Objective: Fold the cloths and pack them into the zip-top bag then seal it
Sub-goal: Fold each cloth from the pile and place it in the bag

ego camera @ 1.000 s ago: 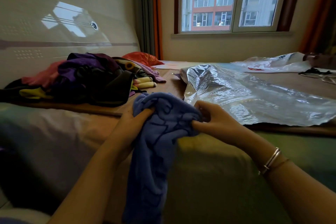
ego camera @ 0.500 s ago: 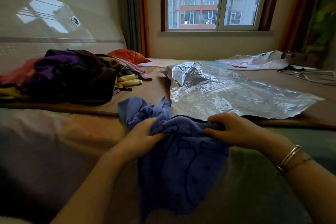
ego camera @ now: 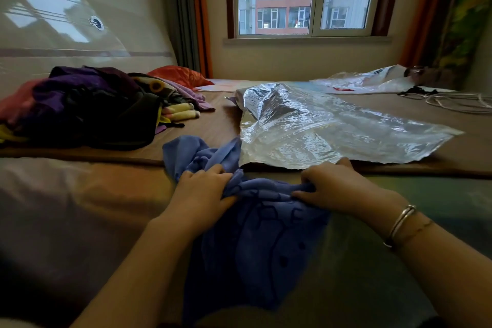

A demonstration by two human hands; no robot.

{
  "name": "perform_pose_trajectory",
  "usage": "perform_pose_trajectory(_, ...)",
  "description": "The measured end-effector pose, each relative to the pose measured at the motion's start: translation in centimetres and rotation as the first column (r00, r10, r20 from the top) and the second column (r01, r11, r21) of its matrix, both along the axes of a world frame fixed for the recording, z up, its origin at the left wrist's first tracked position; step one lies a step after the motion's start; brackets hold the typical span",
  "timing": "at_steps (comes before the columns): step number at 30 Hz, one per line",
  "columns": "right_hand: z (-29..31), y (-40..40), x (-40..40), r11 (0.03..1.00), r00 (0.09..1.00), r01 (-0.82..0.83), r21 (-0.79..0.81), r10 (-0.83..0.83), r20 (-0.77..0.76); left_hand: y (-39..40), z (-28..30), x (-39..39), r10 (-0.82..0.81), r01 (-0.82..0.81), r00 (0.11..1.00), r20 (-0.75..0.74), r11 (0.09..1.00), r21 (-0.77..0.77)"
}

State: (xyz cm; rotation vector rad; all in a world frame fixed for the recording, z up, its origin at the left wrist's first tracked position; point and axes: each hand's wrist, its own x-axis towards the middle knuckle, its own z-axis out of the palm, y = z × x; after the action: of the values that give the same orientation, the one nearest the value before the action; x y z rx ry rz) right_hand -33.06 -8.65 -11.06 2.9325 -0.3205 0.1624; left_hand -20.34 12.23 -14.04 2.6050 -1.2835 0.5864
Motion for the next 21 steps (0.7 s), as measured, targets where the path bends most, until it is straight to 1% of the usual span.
perform_pose_trajectory(2, 0.2, 0.6, 0.1, 1.0, 0.998, -0.017, -0.018, 0.018, 0.06, 0.8, -0.1, -0.2, 0.019, -0.02, 0.998, -0.059, 1.0, -0.006)
perform_pose_trajectory(5, 0.4, 1.4, 0.1, 0.996, 0.978, -0.072, -0.048, 0.08, 0.191, 2.2, 0.0, -0.3, -0.007, 0.001, 0.96, -0.28, 1.0, -0.021)
perform_pose_trajectory(6, 0.5, 1.6, 0.0, 0.995, 0.973, -0.083, -0.057, 0.093, 0.211, 2.6, 0.1, -0.3, -0.035, 0.019, 0.939, -0.341, 0.999, -0.051)
perform_pose_trajectory(8, 0.6, 1.7, -0.1, 0.993, 0.966, -0.091, -0.069, 0.105, 0.235, 2.7, 0.8, -0.6, -0.159, 0.076, 0.889, -0.429, 0.976, -0.204)
perform_pose_trajectory(11, 0.7, 1.1, -0.6, 0.993, 0.957, -0.099, -0.065, 0.112, 0.268, 1.9, 1.8, -1.3, -0.322, 0.122, 0.852, -0.413, 0.888, -0.443)
perform_pose_trajectory(13, 0.6, 0.6, -1.1, 0.991, 0.941, -0.126, -0.037, 0.131, 0.313, 1.1, 1.9, -1.5, -0.369, 0.147, 0.854, -0.366, 0.846, -0.512)
perform_pose_trajectory(17, 0.7, -0.6, -1.9, 0.982, 0.884, -0.187, -0.011, 0.173, 0.433, -1.1, 1.1, -1.2, -0.464, 0.241, 0.816, -0.345, 0.815, -0.527)
perform_pose_trajectory(19, 0.9, -1.2, -2.5, 0.98, 0.889, -0.198, -0.01, 0.184, 0.419, -2.3, 0.5, -0.8, -0.47, 0.263, 0.814, -0.342, 0.822, -0.504)
perform_pose_trajectory(20, 0.9, -1.6, -2.9, 0.98, 0.898, -0.2, -0.005, 0.186, 0.399, -2.8, 0.1, -0.6, -0.45, 0.274, 0.832, -0.324, 0.842, -0.464)
perform_pose_trajectory(21, 0.9, -2.0, -3.2, 0.981, 0.91, -0.194, 0.002, 0.18, 0.373, -3.2, -0.2, -0.7, -0.407, 0.277, 0.863, -0.299, 0.877, -0.393)
